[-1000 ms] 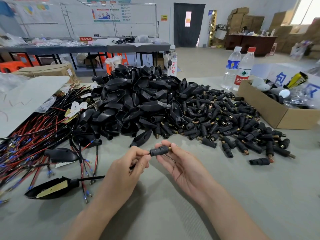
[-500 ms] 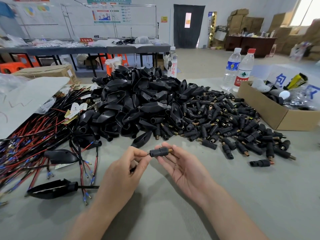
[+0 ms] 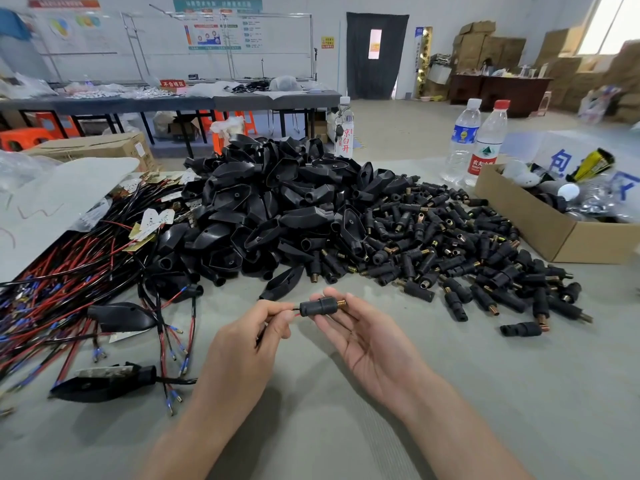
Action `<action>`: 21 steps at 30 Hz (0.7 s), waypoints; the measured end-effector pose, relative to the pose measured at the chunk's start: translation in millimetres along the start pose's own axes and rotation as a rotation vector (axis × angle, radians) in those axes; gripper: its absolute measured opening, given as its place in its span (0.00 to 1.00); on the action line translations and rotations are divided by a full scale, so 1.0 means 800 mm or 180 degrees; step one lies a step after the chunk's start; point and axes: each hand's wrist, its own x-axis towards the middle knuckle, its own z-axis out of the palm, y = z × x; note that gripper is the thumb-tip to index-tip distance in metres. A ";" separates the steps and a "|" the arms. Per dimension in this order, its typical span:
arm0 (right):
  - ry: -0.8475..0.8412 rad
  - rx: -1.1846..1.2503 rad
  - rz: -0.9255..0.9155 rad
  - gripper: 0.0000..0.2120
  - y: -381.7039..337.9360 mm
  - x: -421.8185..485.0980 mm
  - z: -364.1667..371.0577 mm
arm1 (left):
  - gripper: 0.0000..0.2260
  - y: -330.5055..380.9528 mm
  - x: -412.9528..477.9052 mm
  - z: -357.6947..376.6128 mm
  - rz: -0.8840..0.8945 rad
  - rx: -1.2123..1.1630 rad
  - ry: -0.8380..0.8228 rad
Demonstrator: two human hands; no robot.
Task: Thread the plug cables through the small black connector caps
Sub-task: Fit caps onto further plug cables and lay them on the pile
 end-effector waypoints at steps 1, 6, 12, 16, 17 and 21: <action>0.0003 0.0001 -0.0004 0.14 0.000 0.000 0.000 | 0.06 0.001 0.000 0.000 -0.0002 0.0025 0.0044; 0.0010 0.0109 -0.0023 0.14 -0.003 -0.001 0.001 | 0.07 0.006 -0.001 0.001 -0.0011 -0.0022 0.0049; 0.0009 0.0115 -0.0046 0.13 -0.003 -0.004 0.003 | 0.05 0.005 -0.001 0.003 -0.0077 0.0032 0.0058; 0.0001 0.0005 -0.0166 0.13 0.000 -0.007 0.007 | 0.06 0.001 -0.001 0.004 -0.0098 -0.0006 0.0117; 0.0012 -0.0018 -0.0220 0.13 0.001 -0.008 0.008 | 0.05 0.000 -0.001 0.005 -0.0097 -0.0014 0.0131; 0.0056 -0.0147 -0.0475 0.14 0.004 -0.010 0.013 | 0.04 -0.001 0.000 0.008 -0.0105 -0.0062 0.0235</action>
